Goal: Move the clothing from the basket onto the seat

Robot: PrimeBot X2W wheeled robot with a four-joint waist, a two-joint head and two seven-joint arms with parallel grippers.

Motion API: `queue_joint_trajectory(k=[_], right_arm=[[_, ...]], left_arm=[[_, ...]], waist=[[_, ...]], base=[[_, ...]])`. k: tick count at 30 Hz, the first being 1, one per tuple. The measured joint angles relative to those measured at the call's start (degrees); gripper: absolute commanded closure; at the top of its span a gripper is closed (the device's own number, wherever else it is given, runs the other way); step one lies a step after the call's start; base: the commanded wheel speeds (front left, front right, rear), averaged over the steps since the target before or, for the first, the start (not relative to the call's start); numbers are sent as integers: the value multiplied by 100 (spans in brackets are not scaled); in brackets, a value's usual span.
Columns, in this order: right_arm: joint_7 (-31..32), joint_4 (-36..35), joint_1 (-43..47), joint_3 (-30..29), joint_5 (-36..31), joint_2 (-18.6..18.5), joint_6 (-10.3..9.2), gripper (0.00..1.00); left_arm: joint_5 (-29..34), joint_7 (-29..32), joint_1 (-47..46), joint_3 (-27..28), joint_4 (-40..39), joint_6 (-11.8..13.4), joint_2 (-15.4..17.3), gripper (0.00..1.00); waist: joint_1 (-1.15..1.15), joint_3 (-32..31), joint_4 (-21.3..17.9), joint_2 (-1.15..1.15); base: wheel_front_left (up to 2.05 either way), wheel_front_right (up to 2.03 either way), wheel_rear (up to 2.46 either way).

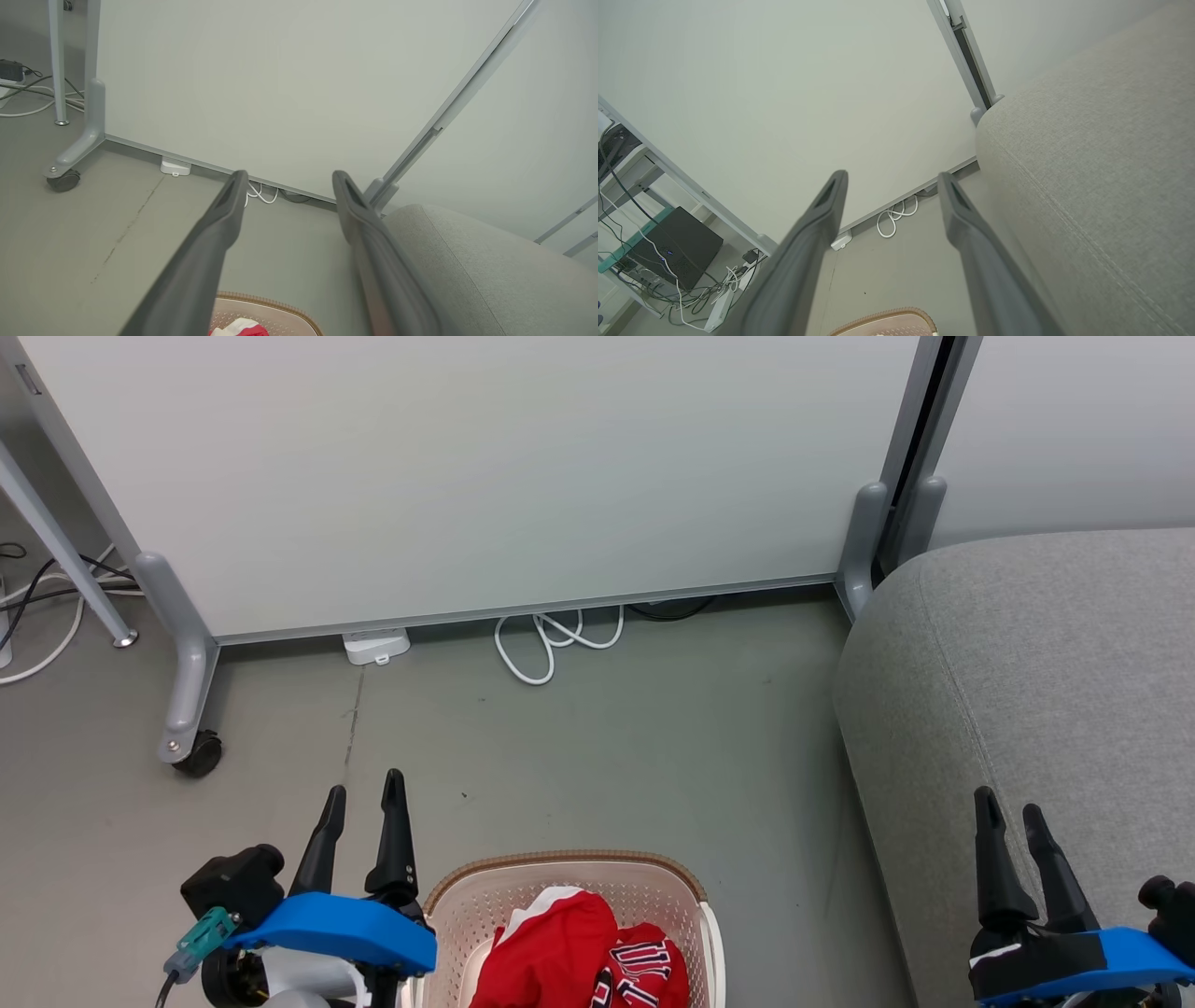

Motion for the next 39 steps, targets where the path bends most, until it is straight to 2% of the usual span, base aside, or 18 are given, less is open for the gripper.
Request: queue_joint_trajectory(k=[15,39], right_arm=[[-215,45,6,5,-906,-11,1,0],[-505,131,78,-46,-2075,-27,1,0]], left_arm=[[751,-208,-80,-121,102,0,-2,0],[1449,-504,-181,-289,427,-26,-34,0]], waist=[[0,19,37,0],[0,-5,86,0]], base=[[0,0,0],[0,0,0]])
